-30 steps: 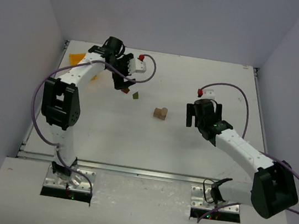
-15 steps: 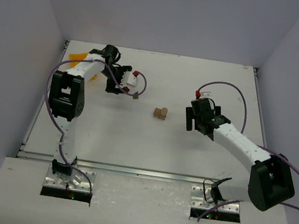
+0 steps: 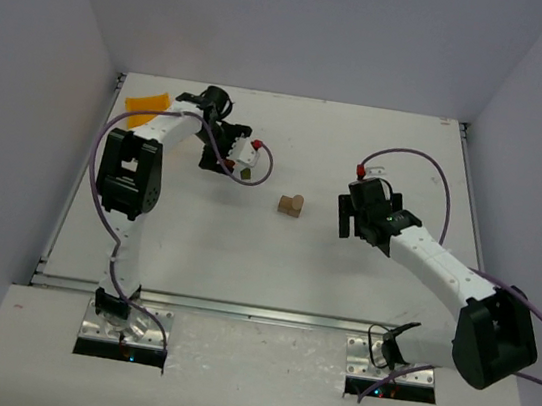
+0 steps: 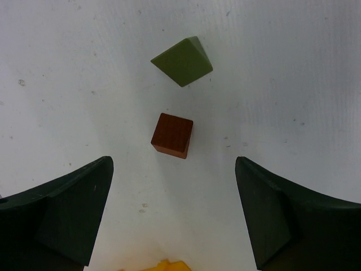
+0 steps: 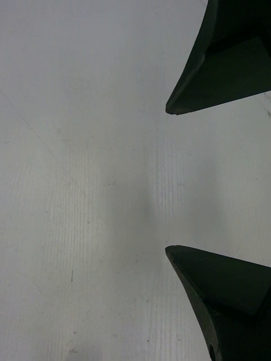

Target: Build the wood block tower

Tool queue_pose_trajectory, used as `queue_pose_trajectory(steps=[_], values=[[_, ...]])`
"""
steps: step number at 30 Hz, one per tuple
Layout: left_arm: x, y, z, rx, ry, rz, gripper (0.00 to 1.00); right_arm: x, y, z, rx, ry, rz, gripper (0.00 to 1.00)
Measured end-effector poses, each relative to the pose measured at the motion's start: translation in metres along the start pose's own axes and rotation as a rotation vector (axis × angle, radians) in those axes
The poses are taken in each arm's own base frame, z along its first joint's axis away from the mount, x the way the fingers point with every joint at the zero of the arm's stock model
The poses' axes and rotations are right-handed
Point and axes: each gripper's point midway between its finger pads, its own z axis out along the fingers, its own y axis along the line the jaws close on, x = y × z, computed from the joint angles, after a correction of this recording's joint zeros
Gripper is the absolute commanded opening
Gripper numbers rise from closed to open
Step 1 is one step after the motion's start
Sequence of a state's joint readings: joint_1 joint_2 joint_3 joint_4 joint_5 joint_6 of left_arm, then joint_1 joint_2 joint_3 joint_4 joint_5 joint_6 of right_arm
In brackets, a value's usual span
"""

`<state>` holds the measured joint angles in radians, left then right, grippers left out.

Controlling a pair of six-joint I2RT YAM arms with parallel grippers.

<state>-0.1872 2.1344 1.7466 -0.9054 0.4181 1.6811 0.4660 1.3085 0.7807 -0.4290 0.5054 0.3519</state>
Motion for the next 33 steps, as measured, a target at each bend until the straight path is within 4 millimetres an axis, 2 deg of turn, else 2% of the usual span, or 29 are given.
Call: queue_pose_trajectory(steps=[6, 12, 15, 22, 33], values=[[0.004, 0.0, 0.018, 0.029, 0.041, 0.034, 0.79, -0.007, -0.003, -0.007, -0.001, -0.034, 0.016, 0.99], [0.018, -0.006, 0.029, 0.063, 0.099, 0.046, 0.69, -0.008, -0.005, -0.007, 0.009, -0.036, 0.015, 0.99], [0.024, -0.006, 0.033, 0.072, 0.119, 0.05, 0.69, -0.008, -0.006, -0.007, 0.015, -0.037, 0.013, 0.99], [0.026, 0.005, 0.03, 0.048, 0.135, 0.065, 0.56, -0.004, -0.009, -0.005, 0.034, -0.019, 0.002, 0.99], [0.025, 0.007, 0.029, 0.048, 0.137, 0.087, 0.54, 0.003, -0.011, -0.002, 0.055, 0.017, -0.018, 0.99]])
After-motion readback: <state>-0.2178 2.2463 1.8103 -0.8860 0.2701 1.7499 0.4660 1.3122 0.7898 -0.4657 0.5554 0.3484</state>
